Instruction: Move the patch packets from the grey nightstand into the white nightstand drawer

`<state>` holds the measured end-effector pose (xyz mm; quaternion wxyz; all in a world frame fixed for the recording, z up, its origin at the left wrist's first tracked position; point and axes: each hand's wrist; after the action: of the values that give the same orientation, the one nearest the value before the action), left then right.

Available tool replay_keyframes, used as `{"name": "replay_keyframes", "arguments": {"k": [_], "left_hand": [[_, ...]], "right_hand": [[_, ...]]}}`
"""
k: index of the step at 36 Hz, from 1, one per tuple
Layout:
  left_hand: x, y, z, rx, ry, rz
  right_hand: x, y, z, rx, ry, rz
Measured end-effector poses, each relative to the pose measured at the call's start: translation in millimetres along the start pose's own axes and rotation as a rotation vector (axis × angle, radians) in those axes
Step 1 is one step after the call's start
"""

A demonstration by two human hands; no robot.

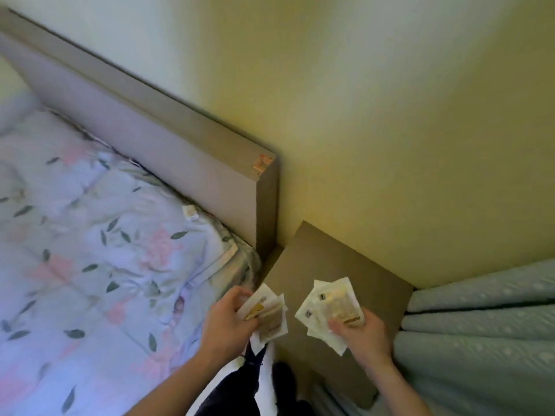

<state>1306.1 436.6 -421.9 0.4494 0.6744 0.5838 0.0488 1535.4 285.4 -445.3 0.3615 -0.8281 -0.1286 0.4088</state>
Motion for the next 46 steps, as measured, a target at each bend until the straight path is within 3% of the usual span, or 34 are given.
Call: {"name": "replay_keyframes", "arguments": {"k": [8,16,27,32,46], "left_hand": [[-94,-40,-48,-0.168,0.188,-0.126],[-219,-114,-119,-0.355,0.495,-0.216],[-440,-289,-224,-0.407,0.935,-0.331],[-529,-360,-256,-0.38,1.106,-0.396],[-723,-531,-323,-0.614,1.477,-0.524]], "right_hand": [[-72,-41,33,-0.051,-0.286,-0.207],[-181,-88,104,-0.102,-0.567,-0.394],[-374,-70,313,-0.32,-0.788,-0.763],[-474,-49,390,-0.312,-0.937,-0.794],[-723,-3,582,-0.449,-1.331,-0.931]]}}
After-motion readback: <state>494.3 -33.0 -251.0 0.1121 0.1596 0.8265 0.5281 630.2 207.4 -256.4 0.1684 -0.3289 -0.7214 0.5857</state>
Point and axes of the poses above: each hand's wrist, its own x-axis towards the middle knuckle, its own z-axis out of the palm, y = z × x, and after that the axes turned 4 degrees about -z, right-handed
